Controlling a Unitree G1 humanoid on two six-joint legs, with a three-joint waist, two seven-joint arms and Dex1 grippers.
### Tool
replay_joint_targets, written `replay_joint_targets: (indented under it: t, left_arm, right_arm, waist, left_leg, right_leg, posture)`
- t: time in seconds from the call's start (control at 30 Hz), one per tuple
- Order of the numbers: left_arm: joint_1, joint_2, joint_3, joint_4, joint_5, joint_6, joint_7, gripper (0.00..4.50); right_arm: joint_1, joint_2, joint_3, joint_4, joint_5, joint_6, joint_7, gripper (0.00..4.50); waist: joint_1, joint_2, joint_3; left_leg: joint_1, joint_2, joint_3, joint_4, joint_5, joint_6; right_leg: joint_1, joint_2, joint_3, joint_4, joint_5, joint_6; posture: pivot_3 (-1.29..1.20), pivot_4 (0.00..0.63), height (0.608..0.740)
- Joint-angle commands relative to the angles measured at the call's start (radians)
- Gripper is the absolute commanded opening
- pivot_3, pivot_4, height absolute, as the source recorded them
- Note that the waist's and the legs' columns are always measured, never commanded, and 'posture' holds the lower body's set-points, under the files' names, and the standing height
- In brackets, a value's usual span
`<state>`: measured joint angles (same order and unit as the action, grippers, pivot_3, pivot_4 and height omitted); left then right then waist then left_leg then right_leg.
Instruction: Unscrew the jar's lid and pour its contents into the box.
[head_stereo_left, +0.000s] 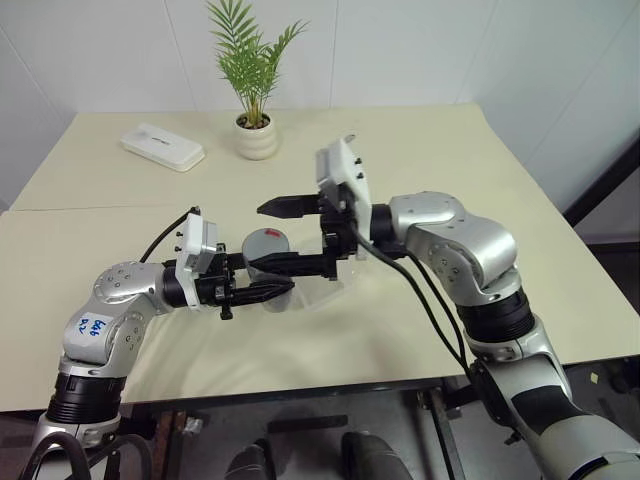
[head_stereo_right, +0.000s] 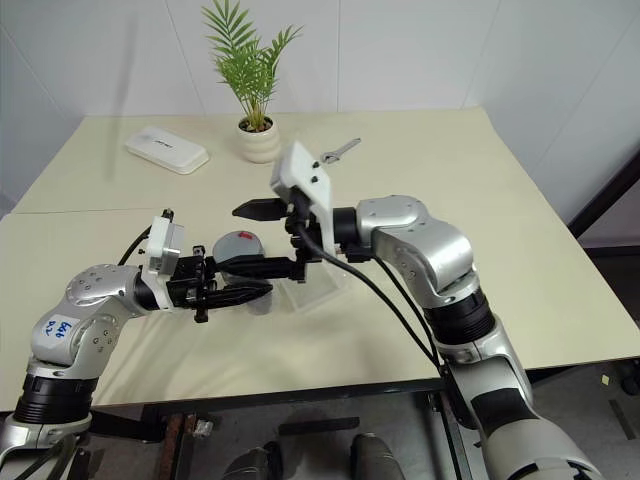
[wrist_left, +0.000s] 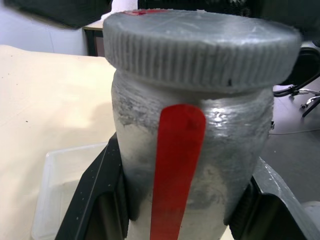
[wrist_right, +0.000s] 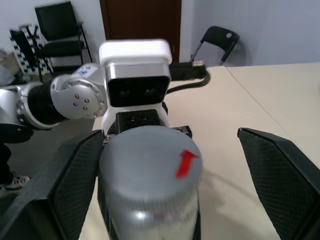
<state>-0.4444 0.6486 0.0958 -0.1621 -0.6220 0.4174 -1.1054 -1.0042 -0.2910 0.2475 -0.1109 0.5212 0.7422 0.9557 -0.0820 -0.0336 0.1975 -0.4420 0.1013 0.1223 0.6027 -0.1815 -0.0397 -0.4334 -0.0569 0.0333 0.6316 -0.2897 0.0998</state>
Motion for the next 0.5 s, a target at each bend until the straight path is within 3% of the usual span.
replay_joint_targets:
  t: [0.03,0.5]
  left_arm:
    - [-0.017,0.005,0.0,-0.023,-0.006,0.001,-0.002,1.94]
    - [-0.014,0.002,0.0,-0.02,-0.006,-0.007,0.0,1.94]
  right_arm:
    - [-0.037,0.024,0.0,-0.006,-0.018,-0.02,-0.021,4.49]
    - [-0.055,-0.004,-0.015,0.082,-0.061,-0.073,0.005,4.49]
  waist:
    - [0.0,0.0,0.0]
    - [0.0,0.0,0.0]
  left_leg:
    - [0.0,0.0,0.0,0.0,0.0,0.0]
    - [0.0,0.0,0.0,0.0,0.0,0.0]
  right_leg:
    - [0.0,0.0,0.0,0.0,0.0,0.0]
    - [0.0,0.0,0.0,0.0,0.0,0.0]
  posture:
    - [0.0,0.15,0.74]
    - [0.0,0.15,0.74]
